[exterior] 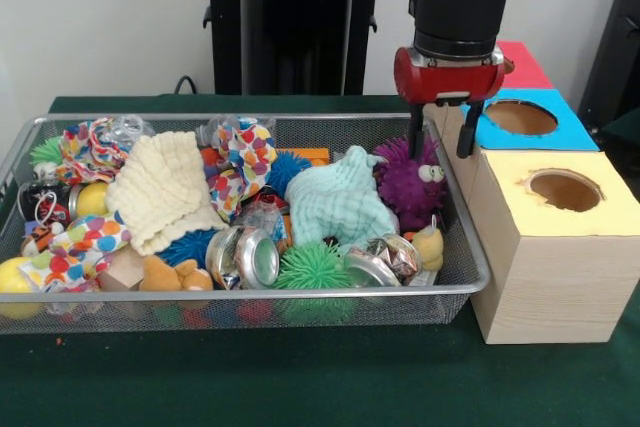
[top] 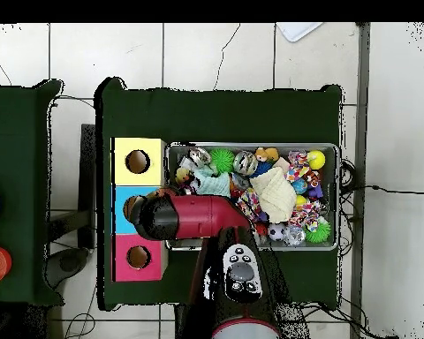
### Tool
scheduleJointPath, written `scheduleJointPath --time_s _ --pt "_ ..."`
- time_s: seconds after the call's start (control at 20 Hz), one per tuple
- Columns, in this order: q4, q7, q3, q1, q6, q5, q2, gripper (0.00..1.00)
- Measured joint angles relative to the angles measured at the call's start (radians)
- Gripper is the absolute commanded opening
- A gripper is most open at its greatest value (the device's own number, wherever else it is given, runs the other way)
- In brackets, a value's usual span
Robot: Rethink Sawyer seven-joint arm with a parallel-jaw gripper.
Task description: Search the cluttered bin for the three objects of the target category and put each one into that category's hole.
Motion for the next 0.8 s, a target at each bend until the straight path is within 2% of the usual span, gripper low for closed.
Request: scheduleJointPath --time_s 0.45,0.8 --pt "-0.069 0.0 0.001 0.0 -0.006 -0.003 0.067 1.0" --pt "-0.124 0.0 0.003 -0.001 -0.019 -0.033 0.119 1.0"
